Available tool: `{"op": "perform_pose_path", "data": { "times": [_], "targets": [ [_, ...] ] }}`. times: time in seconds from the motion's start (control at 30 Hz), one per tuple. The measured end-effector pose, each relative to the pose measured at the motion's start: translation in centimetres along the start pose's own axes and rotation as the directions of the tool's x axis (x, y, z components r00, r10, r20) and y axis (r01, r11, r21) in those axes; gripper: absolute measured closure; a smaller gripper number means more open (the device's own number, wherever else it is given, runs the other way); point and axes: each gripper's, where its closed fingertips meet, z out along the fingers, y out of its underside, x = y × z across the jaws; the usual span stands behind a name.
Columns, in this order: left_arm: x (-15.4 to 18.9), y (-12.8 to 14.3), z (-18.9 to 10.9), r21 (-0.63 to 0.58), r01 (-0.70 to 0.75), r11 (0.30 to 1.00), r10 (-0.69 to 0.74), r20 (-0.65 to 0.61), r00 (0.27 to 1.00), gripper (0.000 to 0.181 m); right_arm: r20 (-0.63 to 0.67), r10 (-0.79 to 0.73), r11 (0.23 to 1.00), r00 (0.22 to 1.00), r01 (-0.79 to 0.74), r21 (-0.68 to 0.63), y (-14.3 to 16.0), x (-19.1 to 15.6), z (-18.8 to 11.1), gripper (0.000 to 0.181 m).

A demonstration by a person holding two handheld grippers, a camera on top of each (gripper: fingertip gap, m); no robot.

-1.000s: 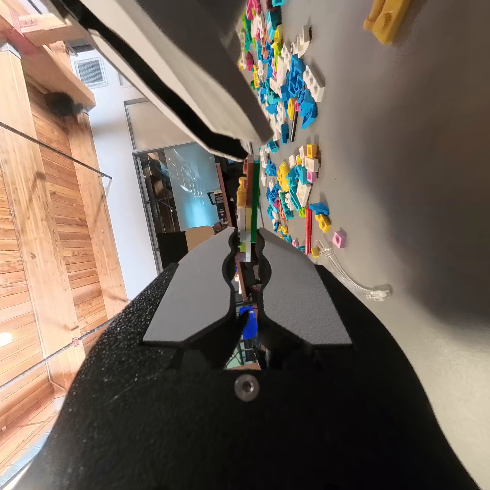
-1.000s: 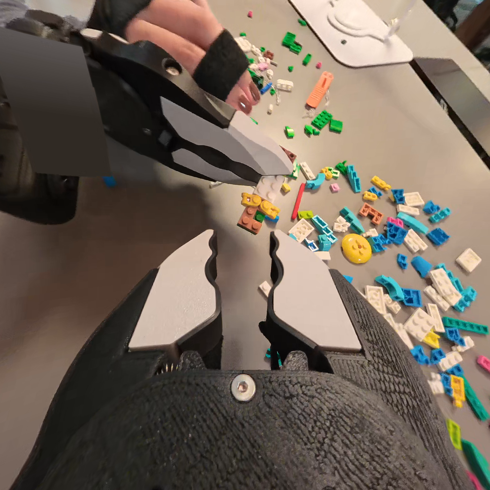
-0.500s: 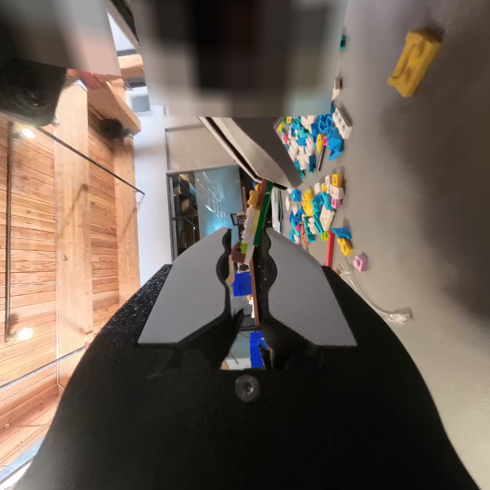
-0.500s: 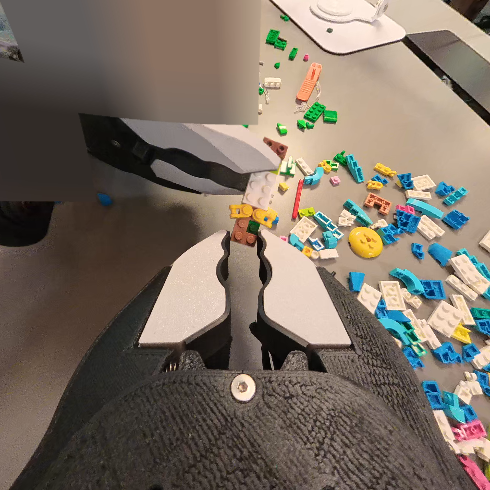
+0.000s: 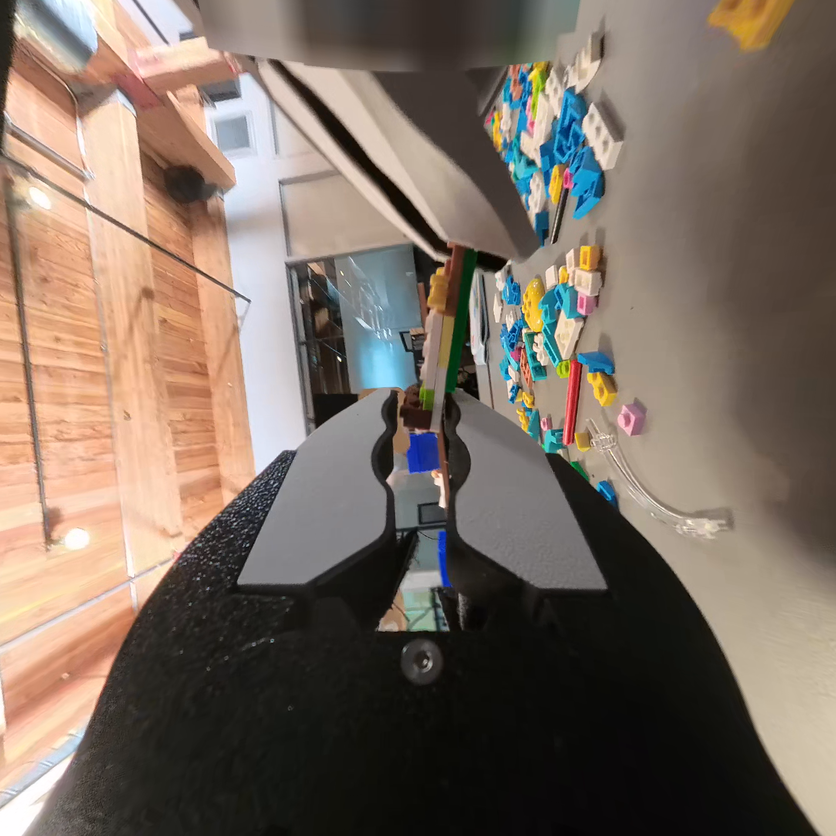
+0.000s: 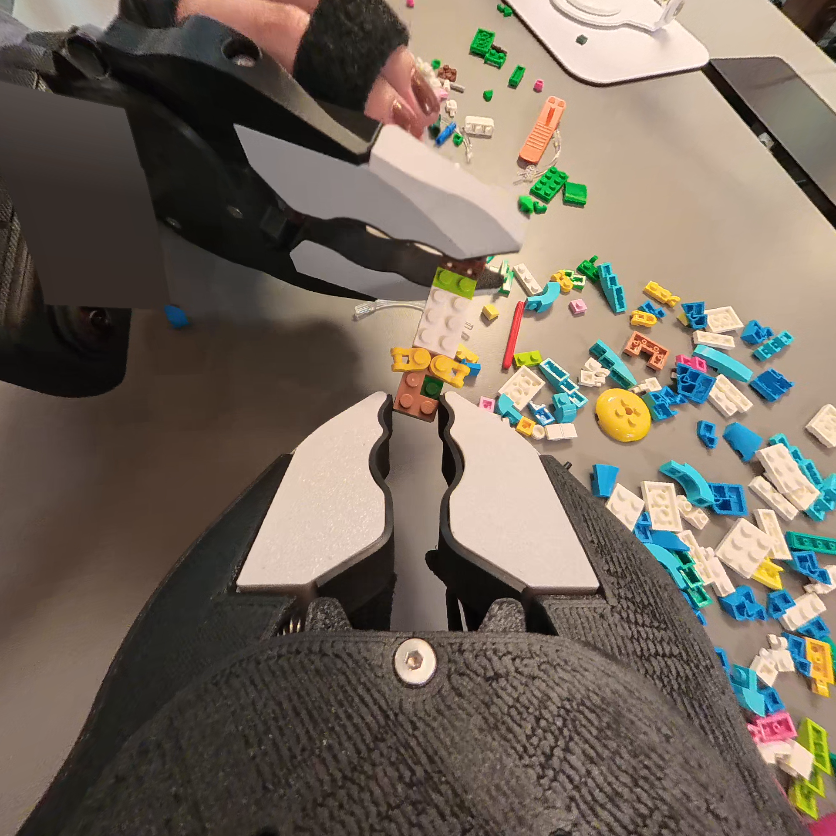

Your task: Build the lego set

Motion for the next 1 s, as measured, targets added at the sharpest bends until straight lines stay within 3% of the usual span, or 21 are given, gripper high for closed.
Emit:
{"op": "perform_pose_path", "data": {
  "times": [0.03, 0.23, 0.37, 0.57, 0.73, 1.0],
  "targets": [
    [0.0, -0.2, 0.0, 0.004, -0.011, 1.0, 0.011, 0.005, 1.0, 0.162, -0.001, -0.002, 1.0, 1.0, 0.002, -0.001, 0.0, 0.0, 0.0, 0.163],
    [1.4, -0.1, 0.1, 0.001, 0.012, 1.0, -0.012, -0.095, 0.995, 0.166, 0.007, -0.006, 1.0, 1.0, 0.006, -0.007, 0.2, 0.0, 0.0, 0.163],
    [0.7, 0.2, -0.2, -0.003, 0.003, 1.0, -0.003, -0.069, 0.998, 0.166, 0.048, -0.046, 0.999, 0.998, 0.047, -0.009, 0.4, -0.4, -0.5, 0.157],
    [0.2, 0.2, -0.4, 0.02, 0.033, 0.999, -0.031, -0.053, 0.998, 0.166, 0.296, -0.129, 0.989, 0.947, 0.145, -0.033, 2.8, -3.1, -2.6, 0.155],
    [0.7, -0.1, -0.4, 0.049, 0.062, 0.997, -0.059, -0.063, 0.996, 0.166, 0.326, -0.182, 0.975, 0.928, 0.213, -0.062, 4.3, -3.6, -2.2, 0.155],
    [0.9, -0.6, -0.5, 0.082, 0.069, 0.994, -0.064, -0.06, 0.996, 0.166, 0.287, -0.223, 0.973, 0.932, 0.231, 0.007, 3.6, -3.2, -1.9, 0.155]
  ]
}}
